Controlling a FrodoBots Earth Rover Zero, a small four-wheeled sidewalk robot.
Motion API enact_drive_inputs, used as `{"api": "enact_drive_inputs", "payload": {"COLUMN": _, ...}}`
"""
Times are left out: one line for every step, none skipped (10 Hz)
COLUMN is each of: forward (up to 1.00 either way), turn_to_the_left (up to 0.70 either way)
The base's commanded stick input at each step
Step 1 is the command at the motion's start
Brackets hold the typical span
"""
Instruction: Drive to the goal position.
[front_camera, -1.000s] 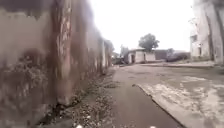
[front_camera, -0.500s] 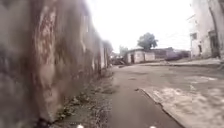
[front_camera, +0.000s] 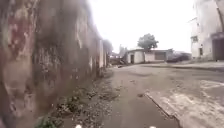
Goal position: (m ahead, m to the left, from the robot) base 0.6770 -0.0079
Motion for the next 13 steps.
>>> {"api": "enact_drive_inputs", "payload": {"forward": 0.70, "turn_to_the_left": 0.00}}
{"api": "enact_drive_inputs", "payload": {"forward": 0.70, "turn_to_the_left": 0.00}}
{"api": "enact_drive_inputs", "payload": {"forward": 0.70, "turn_to_the_left": 0.00}}
{"api": "enact_drive_inputs", "payload": {"forward": 0.70, "turn_to_the_left": 0.00}}
{"api": "enact_drive_inputs", "payload": {"forward": 0.70, "turn_to_the_left": 0.00}}
{"api": "enact_drive_inputs", "payload": {"forward": 0.70, "turn_to_the_left": 0.00}}
{"api": "enact_drive_inputs", "payload": {"forward": 0.70, "turn_to_the_left": 0.00}}
{"api": "enact_drive_inputs", "payload": {"forward": 0.70, "turn_to_the_left": 0.00}}
{"api": "enact_drive_inputs", "payload": {"forward": 0.70, "turn_to_the_left": 0.00}}
{"api": "enact_drive_inputs", "payload": {"forward": 0.70, "turn_to_the_left": 0.00}}
{"api": "enact_drive_inputs", "payload": {"forward": 0.70, "turn_to_the_left": 0.00}}
{"api": "enact_drive_inputs", "payload": {"forward": 0.70, "turn_to_the_left": 0.00}}
{"api": "enact_drive_inputs", "payload": {"forward": 0.70, "turn_to_the_left": 0.00}}
